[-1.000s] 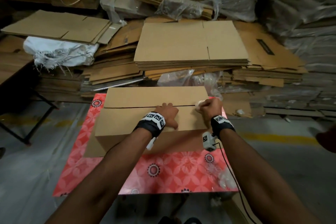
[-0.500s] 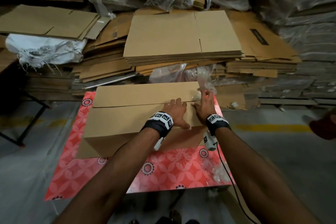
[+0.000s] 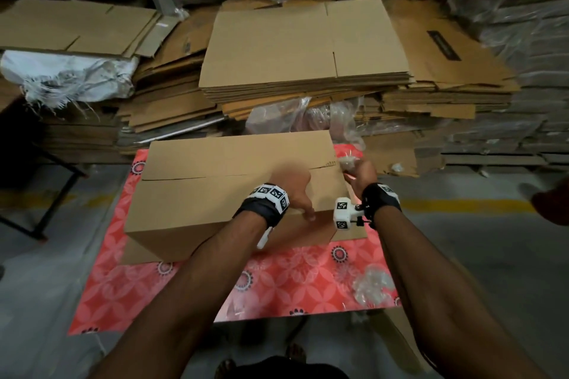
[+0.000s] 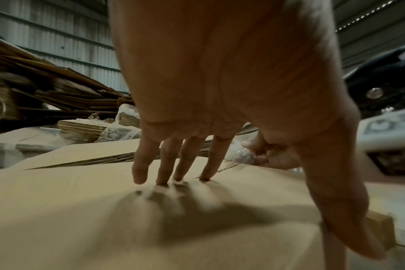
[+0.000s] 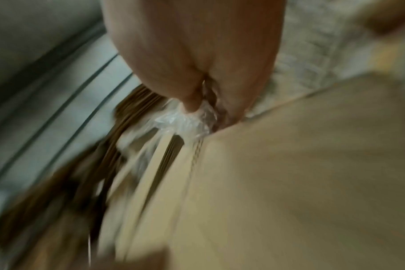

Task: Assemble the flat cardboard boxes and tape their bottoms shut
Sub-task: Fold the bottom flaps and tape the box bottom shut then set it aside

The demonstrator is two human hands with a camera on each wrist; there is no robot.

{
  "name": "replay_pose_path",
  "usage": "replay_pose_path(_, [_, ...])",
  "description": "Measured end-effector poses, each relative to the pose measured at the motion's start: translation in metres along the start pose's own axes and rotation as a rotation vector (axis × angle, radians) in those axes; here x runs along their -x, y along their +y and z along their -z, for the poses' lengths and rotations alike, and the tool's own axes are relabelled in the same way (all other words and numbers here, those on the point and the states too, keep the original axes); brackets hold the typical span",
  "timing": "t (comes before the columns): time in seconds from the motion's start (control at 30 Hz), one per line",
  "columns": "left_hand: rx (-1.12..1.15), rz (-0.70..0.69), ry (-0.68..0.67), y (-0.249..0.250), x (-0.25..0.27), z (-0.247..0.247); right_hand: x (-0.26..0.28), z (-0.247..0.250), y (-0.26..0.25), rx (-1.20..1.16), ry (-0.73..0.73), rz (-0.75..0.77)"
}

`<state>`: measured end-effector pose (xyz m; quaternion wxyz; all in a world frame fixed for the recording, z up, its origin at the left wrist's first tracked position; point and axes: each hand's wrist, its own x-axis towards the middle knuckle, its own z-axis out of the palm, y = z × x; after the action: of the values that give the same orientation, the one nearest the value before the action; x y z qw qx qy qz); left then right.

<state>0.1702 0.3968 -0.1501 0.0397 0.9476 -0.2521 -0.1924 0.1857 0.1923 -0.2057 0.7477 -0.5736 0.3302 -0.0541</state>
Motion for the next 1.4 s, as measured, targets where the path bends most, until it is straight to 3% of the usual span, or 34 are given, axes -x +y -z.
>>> replay_pose_path(0.17, [0.029,0.029,0.01,0.0,-0.002,-0.006,0.005,0.015,0.015,-0.273,-0.026,-0.137])
replay_pose_path(0.4, [-0.001,0.053,0.017,0.011,-0.001,-0.013,0.006,0.04,0.036,-0.056,-0.049,-0.039])
replay_pose_path(0.53, [-0.011,0.056,0.014,0.009,-0.001,-0.015,0.017,0.066,0.048,-0.105,-0.185,-0.056])
replay_pose_path(0.7, [-0.119,0.071,0.08,0.015,0.008,-0.029,0.049,0.097,0.073,-0.261,-0.053,-0.094])
replay_pose_path(0.87, [-0.135,-0.012,0.126,0.046,0.02,-0.052,0.096,0.118,0.088,-0.262,0.11,0.007])
replay_pose_path(1.07, [-0.137,-0.09,0.129,0.054,0.024,-0.069,0.154,0.138,0.104,0.089,0.21,0.16])
replay_pose_path(1.2, [-0.142,-0.132,0.084,0.044,0.021,-0.066,0.174,0.165,0.127,0.598,0.257,0.275])
replay_pose_path(1.4, [-0.135,-0.145,0.091,0.042,0.023,-0.069,0.167,0.18,0.163,0.75,0.422,0.4])
